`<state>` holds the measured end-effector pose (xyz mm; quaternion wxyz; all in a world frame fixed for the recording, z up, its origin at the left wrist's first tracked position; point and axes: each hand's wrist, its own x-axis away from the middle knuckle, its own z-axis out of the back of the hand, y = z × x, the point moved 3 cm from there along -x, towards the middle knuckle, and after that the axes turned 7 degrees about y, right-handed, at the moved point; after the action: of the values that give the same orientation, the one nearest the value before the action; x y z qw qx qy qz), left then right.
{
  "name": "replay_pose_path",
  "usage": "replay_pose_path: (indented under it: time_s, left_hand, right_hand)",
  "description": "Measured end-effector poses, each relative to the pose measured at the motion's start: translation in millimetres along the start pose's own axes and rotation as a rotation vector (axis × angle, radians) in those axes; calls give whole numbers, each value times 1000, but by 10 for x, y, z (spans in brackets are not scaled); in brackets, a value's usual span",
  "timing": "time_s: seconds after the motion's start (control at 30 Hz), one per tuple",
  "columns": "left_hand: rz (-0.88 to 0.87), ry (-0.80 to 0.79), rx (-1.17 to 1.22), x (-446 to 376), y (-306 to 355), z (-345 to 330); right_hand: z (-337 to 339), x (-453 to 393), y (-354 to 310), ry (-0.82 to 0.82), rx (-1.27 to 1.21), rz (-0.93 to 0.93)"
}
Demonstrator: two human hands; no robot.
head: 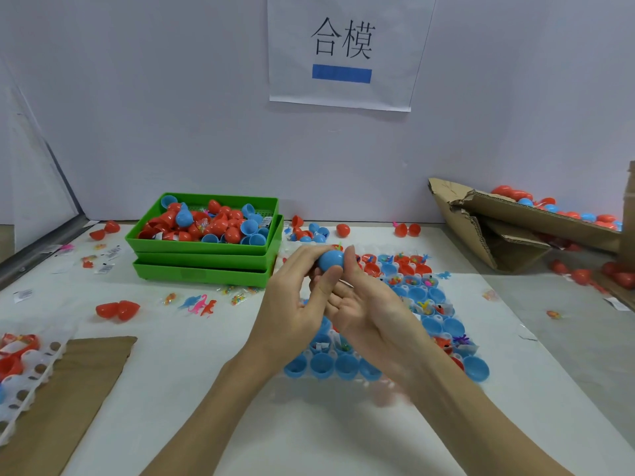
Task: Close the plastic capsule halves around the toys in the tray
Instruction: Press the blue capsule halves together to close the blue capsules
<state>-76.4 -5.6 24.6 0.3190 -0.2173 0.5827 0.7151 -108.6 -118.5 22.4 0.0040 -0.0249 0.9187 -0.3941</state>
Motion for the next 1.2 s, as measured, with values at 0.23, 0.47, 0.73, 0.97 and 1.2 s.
replay_pose_path:
  time_s: [0.23, 0.47, 0.73, 0.97, 1.2]
  left_hand:
    - [12, -35, 4, -10, -27, -9]
    - [303, -115, 374, 18, -111, -40]
    - [507, 137, 515, -36, -222, 23]
    - [625, 164, 728, -45, -218, -2]
    - [606, 144, 655, -40, -220, 0]
  right_hand:
    - [26, -19, -16, 18, 22, 69]
    - [90, -17, -160, 195, 1014, 762]
    - [134, -12, -101, 189, 1446, 1060]
    - [123, -3, -119, 167, 1523, 1101]
    - [146, -11, -137, 167, 1528, 1063]
